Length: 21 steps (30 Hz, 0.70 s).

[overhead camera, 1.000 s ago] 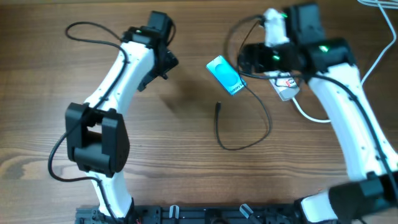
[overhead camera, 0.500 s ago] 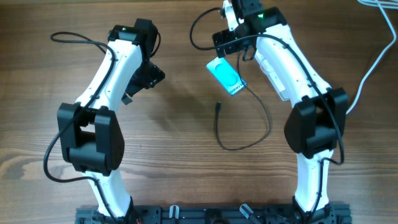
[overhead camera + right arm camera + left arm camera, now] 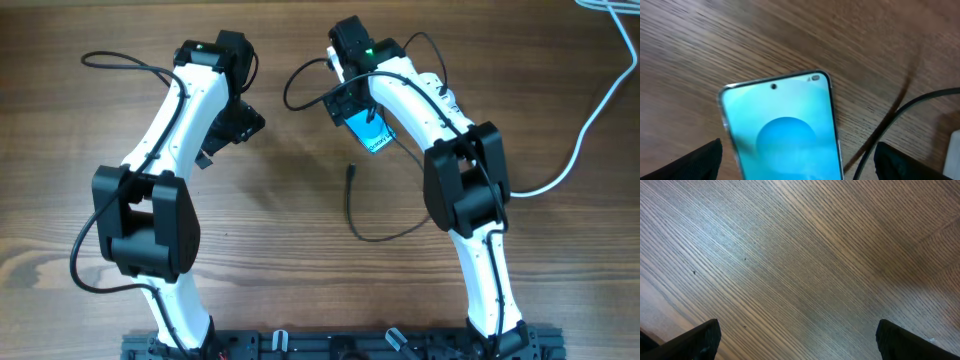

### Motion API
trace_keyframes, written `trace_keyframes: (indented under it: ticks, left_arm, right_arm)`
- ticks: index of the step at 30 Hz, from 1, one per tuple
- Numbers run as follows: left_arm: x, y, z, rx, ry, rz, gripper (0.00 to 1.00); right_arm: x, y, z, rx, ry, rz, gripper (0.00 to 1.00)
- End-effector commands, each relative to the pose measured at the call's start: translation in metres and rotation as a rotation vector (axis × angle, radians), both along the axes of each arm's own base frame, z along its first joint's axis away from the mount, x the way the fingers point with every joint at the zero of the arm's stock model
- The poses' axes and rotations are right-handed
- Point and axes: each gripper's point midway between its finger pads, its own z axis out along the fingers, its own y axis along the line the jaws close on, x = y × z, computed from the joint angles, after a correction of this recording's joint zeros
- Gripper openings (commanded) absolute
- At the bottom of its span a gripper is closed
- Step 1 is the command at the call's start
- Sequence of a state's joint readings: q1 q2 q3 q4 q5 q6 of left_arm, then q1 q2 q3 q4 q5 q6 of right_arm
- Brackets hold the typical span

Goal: Plug charger to phone and switch on socket

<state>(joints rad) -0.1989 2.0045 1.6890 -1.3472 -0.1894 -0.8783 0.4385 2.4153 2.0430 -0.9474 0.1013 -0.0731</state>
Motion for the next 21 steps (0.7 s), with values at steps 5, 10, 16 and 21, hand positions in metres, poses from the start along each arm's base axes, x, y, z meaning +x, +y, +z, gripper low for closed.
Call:
trace_keyframes:
  ticks: [5, 10, 16, 21]
  left_arm:
    - [0.003, 0.003, 0.012, 0.006, -0.040, 0.018, 1.00]
    - [0.003, 0.003, 0.012, 0.006, -0.040, 0.018, 1.00]
    - [0.003, 0.003, 0.012, 0.007, -0.040, 0.018, 1.00]
    - [0.003, 0.003, 0.012, 0.006, -0.041, 0.018, 1.00]
  right_arm:
    - [-0.018, 0.001, -0.033, 0.014, 0.121, -0.015, 0.96]
    - [-0.033, 0.005, -0.035, 0.039, 0.181, -0.039, 0.86]
    - [-0.056, 0.023, -0.034, 0.149, 0.299, -0.122, 0.79]
    - [-0.079, 0.034, -0.034, 0.150, 0.380, -0.320, 0.77]
